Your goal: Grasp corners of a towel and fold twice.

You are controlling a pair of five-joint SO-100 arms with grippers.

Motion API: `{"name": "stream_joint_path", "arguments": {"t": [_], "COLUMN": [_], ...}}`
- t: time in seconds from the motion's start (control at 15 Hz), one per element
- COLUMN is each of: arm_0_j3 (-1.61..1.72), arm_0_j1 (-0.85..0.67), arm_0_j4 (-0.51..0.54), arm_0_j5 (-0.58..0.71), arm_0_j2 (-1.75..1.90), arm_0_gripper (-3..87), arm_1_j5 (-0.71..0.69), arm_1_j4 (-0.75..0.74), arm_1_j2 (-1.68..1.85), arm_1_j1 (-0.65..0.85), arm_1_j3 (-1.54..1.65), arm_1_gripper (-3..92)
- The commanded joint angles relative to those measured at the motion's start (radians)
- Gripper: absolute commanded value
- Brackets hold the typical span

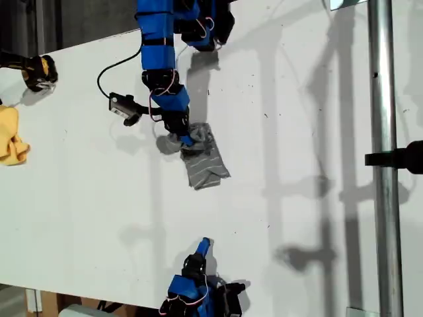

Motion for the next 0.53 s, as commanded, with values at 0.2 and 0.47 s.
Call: {"name": "stream_joint_path", "arguments": {"t": [0.2,0.47], "arm_0_j3": [-0.006,-0.006], "arm_0_j1": [-0.005,-0.006], "arm_0_j4": [0.003,0.003], "arm_0_j5": [-0.005,-0.002], "arm_0_j2": [0.009,0.009], "arm_0_gripper": [4.9,4.9], "arm_1_j5": [-0.017,-0.005], "arm_1_j4": [-0.097,-0.077], "arm_1_j2": [-0.336,-0.545], "arm_1_j1": [-0.074,-0.074], "arm_1_j3": [-0.295,-0.437], "arm_1_gripper": [-0.2,28.5]}}
